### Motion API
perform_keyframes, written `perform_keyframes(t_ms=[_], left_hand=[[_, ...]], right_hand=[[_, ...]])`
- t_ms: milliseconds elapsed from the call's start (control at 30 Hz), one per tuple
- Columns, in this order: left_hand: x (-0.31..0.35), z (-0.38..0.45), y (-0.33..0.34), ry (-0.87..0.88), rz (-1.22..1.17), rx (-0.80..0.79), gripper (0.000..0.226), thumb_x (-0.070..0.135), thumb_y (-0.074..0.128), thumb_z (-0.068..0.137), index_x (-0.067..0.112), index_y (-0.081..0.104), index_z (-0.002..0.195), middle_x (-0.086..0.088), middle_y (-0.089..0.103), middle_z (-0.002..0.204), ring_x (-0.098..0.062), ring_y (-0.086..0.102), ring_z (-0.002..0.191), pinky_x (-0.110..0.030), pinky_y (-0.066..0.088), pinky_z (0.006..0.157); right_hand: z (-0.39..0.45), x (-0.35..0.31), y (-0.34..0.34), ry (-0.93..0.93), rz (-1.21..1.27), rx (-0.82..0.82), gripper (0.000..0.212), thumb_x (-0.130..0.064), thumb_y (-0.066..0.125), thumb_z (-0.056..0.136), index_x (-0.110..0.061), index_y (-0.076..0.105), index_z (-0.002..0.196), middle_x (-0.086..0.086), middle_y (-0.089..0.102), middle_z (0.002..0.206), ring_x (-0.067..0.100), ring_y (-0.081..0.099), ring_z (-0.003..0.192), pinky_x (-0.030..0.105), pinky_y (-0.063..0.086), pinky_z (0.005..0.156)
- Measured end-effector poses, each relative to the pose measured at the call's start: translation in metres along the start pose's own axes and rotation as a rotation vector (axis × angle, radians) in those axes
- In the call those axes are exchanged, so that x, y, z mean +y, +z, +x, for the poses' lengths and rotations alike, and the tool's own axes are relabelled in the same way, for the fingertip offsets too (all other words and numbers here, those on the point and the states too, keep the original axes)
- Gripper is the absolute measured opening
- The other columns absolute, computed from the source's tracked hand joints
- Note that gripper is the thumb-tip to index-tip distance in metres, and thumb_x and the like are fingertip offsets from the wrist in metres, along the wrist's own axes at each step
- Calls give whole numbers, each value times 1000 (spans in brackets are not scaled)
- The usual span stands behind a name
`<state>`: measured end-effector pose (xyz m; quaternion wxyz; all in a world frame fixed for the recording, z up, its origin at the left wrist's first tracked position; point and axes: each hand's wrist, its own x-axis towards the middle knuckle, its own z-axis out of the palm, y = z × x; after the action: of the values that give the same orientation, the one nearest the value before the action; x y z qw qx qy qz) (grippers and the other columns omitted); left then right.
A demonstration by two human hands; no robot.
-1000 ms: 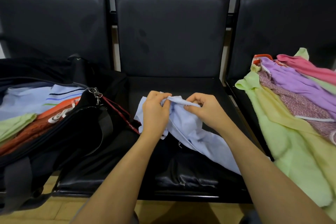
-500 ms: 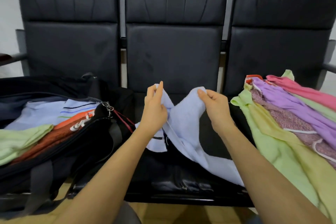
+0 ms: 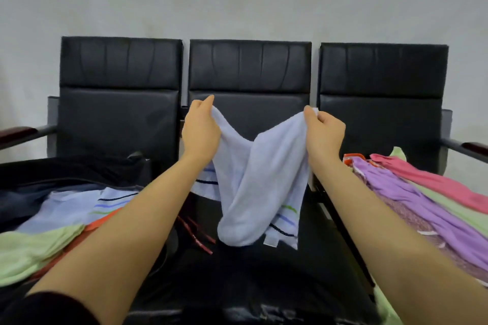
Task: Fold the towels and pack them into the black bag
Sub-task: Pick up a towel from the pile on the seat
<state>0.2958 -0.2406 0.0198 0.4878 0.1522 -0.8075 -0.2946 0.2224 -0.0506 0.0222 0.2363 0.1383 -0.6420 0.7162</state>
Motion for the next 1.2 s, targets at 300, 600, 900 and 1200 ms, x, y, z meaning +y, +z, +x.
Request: perform_keyframes(t_ms=[300,600,900,1200], left_hand=[[20,35,-16,-169,-275,26,42,-4,34,90,14,69,105,-4,64,111,-14,56,95,-22,44,81],[55,19,5,121,-412,-454,40,-6,42,89,22,66,106,4,65,100,0,58,88,-6,42,73],[54,-1,17,103,-362,-616,38,6,55,89,17,50,124,7,59,101,-8,56,95,-17,46,79],[20,-24,34,-8,-115,-651,20,29,53,94,12,52,83,-4,56,74,-16,53,67,-35,53,71]], right_hand=[[18,-7,-12,18,-44,28,17,-11,49,92,4,54,88,13,51,82,18,47,76,30,40,70],[-8,-7,4,14,-134,-432,87,-33,79,67,-8,31,134,9,46,126,22,49,116,35,48,92],[-14,-11,18,-13,-112,-313,18,-14,60,90,-7,43,89,15,50,84,21,52,76,21,43,61],[-7,-2,27,-29,-87,-180,14,-12,57,92,-4,46,97,8,53,91,10,53,79,7,44,60]])
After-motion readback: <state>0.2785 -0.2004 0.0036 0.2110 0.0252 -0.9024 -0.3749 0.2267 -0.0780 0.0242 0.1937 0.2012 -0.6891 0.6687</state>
